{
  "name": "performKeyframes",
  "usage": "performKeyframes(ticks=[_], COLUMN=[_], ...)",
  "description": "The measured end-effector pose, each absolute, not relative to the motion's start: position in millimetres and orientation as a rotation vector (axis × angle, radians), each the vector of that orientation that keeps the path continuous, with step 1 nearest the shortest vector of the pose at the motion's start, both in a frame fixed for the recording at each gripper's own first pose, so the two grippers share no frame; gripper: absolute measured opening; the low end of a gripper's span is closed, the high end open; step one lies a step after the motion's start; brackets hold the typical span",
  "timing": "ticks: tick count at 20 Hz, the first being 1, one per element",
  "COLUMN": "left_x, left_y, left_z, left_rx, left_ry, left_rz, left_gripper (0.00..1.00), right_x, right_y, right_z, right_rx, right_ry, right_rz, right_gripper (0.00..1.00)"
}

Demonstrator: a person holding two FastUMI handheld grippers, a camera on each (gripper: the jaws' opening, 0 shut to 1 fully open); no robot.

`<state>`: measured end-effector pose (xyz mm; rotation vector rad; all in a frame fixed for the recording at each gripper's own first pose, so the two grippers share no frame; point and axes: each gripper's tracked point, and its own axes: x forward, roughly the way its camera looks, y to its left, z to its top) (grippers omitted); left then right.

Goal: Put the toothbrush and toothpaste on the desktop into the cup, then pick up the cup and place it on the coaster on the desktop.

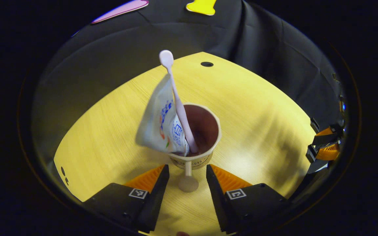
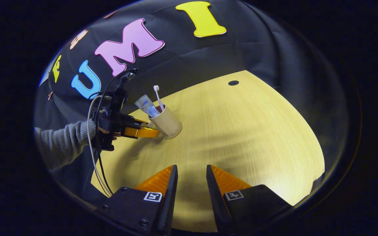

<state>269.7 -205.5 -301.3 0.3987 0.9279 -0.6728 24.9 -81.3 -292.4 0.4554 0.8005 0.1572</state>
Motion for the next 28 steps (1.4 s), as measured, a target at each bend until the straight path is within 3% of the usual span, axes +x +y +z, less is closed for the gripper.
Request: performKeyframes(ticks=[4,11,21,24,26,27,28], left_x=[252,213,144,123,115,111,108], left_y=[-196,-171,-112,-97,-88,-84,-79], left_z=[-277,-207,-142,-131,-126,-125,-125], left_rx=[0.368,0.267,0.027,-0.055,-0.081,-0.091,-0.097], left_ry=[0.844,0.653,0.451,0.422,0.409,0.410,0.413], left_rz=[-0.650,-0.583,-0.355,-0.314,-0.291,-0.285,-0.277], left_gripper=[0.88,0.93,0.92,0.95,0.95,0.95,0.95], right_x=[32,40,43,44,43,42,43], right_y=[-73,-51,-6,11,26,33,39], right_z=[-280,-247,-199,-187,-179,-174,-170], right_rx=[0.447,0.403,0.343,0.338,0.318,0.303,0.289], right_ry=[0.780,0.722,0.658,0.641,0.628,0.619,0.612], right_rz=[0.154,0.161,0.216,0.245,0.271,0.287,0.298], right_gripper=[0.54,0.54,0.70,0.79,0.76,0.89,0.93])
